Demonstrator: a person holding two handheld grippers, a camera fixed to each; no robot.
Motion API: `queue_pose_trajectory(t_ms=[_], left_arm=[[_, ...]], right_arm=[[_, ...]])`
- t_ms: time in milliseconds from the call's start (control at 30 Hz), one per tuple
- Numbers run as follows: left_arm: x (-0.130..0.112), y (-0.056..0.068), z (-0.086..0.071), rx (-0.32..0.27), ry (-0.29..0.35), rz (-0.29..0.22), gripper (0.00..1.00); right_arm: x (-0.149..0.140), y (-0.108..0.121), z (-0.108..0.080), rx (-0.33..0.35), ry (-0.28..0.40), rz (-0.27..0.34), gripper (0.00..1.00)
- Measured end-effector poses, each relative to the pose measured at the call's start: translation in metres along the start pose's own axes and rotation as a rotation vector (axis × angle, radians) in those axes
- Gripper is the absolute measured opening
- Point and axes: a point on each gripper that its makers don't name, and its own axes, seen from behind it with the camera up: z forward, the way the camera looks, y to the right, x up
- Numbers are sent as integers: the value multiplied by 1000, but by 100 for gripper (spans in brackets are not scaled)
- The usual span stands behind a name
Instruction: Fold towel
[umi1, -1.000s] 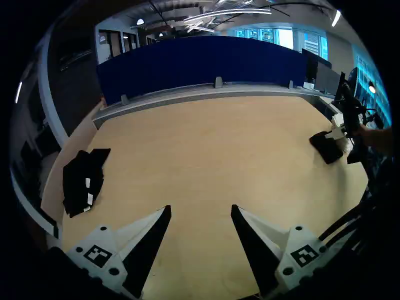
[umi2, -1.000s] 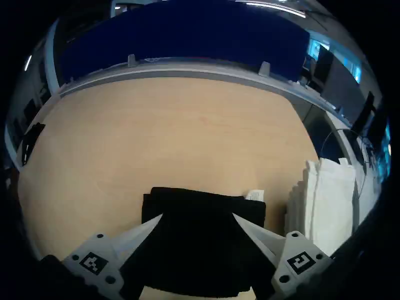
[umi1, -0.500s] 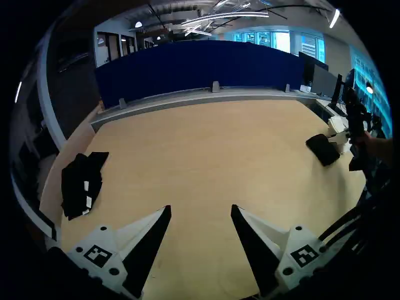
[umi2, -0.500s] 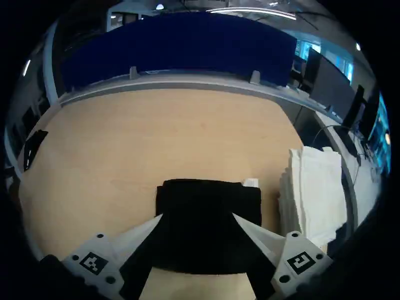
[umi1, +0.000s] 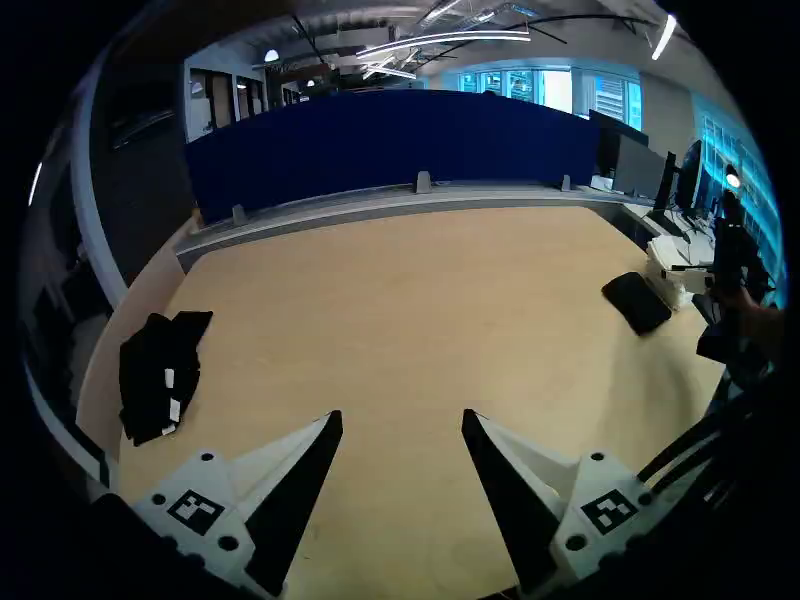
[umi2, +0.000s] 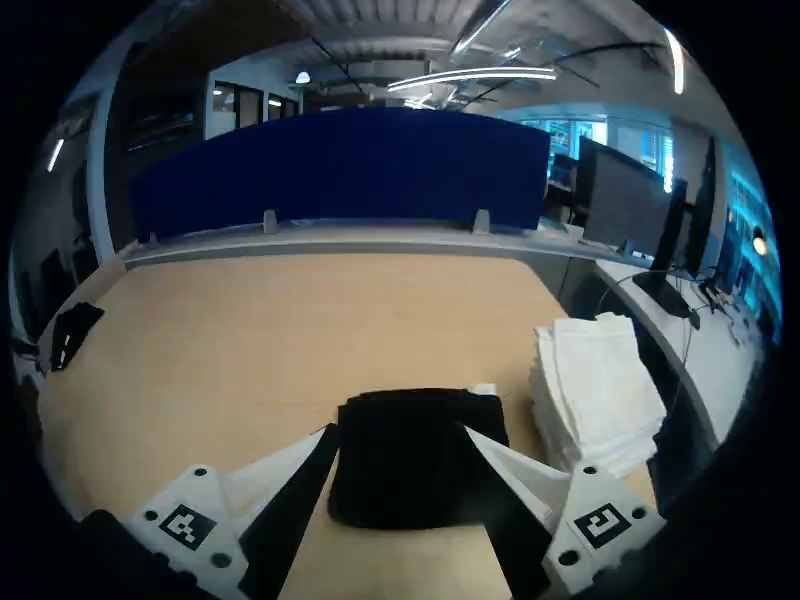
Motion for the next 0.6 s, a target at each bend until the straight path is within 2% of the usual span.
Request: queue_pose_trajectory(t_ms=[267, 467, 600], left_arm=[[2, 2, -3, -6, 17, -4, 88], [6, 0, -5, -6, 35, -12, 88], [8, -1, -5, -6, 44, -15, 88]], right_arm=[[31, -11, -19, -32, 141, 5, 88], [63, -24, -41, -54, 273, 21, 90], [88, -38, -58, -46, 354, 6, 90]])
